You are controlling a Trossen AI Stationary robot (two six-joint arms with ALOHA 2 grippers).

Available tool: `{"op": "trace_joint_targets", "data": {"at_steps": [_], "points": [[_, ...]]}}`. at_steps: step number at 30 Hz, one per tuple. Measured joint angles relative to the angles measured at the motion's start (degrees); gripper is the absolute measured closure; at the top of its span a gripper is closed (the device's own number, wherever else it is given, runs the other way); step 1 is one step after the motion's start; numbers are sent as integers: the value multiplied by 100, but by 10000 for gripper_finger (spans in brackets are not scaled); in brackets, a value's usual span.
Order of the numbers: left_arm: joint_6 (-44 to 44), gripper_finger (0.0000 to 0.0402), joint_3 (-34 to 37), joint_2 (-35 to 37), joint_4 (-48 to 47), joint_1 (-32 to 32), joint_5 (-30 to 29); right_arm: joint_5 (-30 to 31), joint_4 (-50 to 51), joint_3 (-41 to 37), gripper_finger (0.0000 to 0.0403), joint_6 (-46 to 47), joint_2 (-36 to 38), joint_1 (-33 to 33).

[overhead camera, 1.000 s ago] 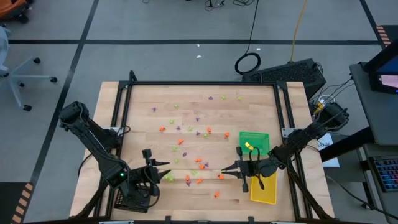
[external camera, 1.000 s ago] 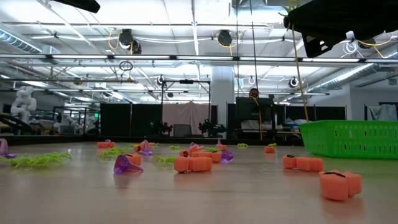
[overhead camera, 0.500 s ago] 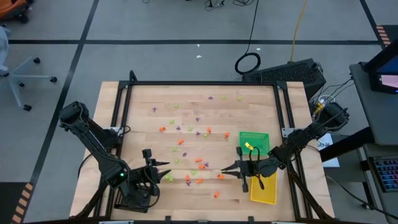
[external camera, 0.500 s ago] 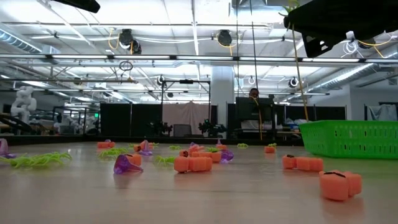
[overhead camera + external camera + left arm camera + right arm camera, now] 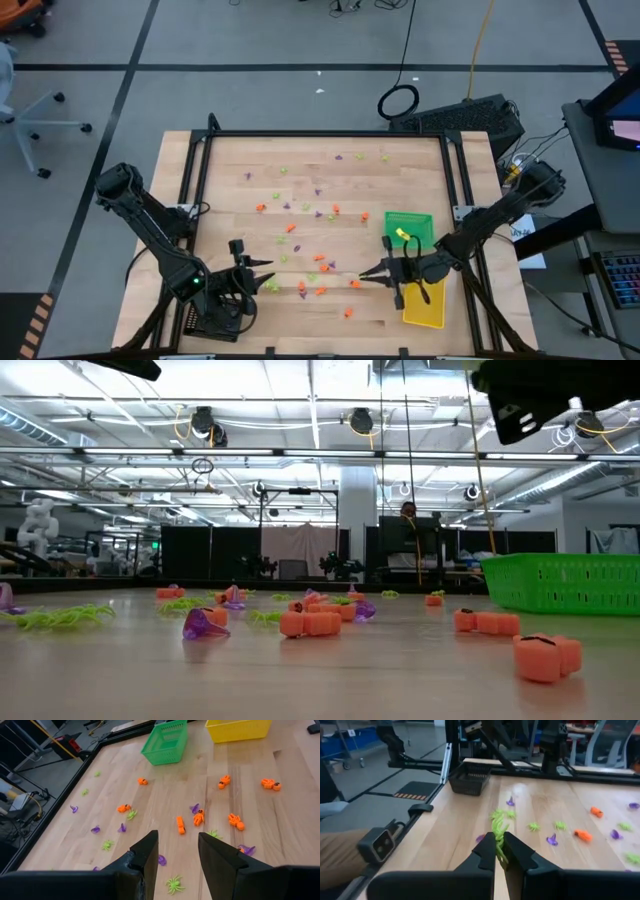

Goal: Sort Halloween decoration
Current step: Put the green spider toy into the yellow bin

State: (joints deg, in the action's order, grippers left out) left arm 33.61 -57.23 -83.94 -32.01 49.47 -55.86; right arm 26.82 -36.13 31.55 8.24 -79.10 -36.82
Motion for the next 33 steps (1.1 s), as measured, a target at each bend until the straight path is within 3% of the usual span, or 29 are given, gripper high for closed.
{"op": "trace_joint_targets", "data": {"at_steps": [4, 9, 19, 23, 33], "points": [[0, 263, 0, 0, 0, 0, 0, -2, 1156, 101, 399, 547, 634, -106], [7, 263, 0, 0, 4, -1, 1, -66, 3522, 887, 399, 1469, 1114, -290], [17, 263, 0, 0, 35, -2, 0, -530, 8003, 3165, 399, 3687, 730, -753], [31, 263, 0, 0, 35, -1, 0, -876, 8798, 3574, 399, 4542, 449, -930], [-5, 263, 0, 0, 126, -32, -26, -1948, 9826, 3604, 399, 6006, -447, -1144]]}}
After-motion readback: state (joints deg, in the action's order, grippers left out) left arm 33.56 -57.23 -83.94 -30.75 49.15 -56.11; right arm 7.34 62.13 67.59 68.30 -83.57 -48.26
